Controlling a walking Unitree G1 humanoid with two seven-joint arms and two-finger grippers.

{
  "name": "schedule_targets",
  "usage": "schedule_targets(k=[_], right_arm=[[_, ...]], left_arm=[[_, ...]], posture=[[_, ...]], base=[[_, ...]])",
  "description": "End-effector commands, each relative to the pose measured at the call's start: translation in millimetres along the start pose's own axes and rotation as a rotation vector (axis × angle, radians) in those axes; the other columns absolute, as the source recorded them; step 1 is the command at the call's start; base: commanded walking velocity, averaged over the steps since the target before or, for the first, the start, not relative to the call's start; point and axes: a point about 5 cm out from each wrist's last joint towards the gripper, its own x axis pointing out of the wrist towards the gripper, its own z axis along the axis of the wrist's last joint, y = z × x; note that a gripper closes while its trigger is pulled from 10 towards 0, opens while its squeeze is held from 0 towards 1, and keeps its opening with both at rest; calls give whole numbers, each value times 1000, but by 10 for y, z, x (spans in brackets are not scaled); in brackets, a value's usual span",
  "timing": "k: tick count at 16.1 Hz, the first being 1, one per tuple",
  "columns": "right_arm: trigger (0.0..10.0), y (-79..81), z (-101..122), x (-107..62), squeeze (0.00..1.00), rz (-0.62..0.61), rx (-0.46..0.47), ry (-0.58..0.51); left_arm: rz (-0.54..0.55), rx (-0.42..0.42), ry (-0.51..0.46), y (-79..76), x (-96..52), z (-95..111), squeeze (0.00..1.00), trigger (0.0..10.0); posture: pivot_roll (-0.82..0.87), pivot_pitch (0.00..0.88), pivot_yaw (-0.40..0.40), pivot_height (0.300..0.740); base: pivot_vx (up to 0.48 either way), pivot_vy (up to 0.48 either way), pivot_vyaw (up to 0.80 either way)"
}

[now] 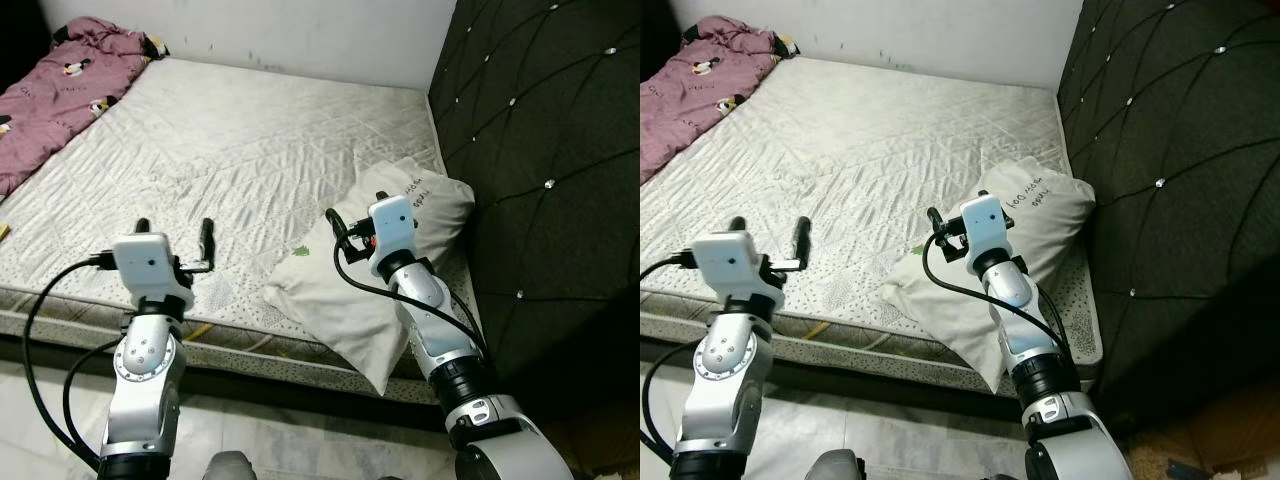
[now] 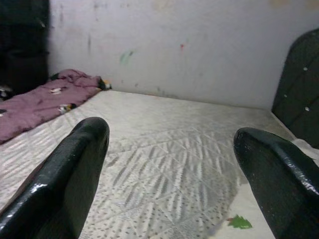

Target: Clean up the room

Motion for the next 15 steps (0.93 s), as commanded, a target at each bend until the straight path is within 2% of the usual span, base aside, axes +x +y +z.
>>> schedule_targets(k=[1,7,15], right_arm=[[10000,-42,10,3,0,-9,2,0],[10000,-47,7,3,0,-14,6,1],[10000,-71,9,13,0,-33,12,2]], left_arm=[[-25,-13,-11,-42,-3,24,0,10000],[-35,-16,-12,-45,-7,25,0,10000],[-48,-9,-9,-52,-12,21,0,10000]], posture=[[122,0,-42,740],[122,0,-42,740],[126,0,-38,740]], base=[[251,0,0],[305,0,0],[480,0,0]])
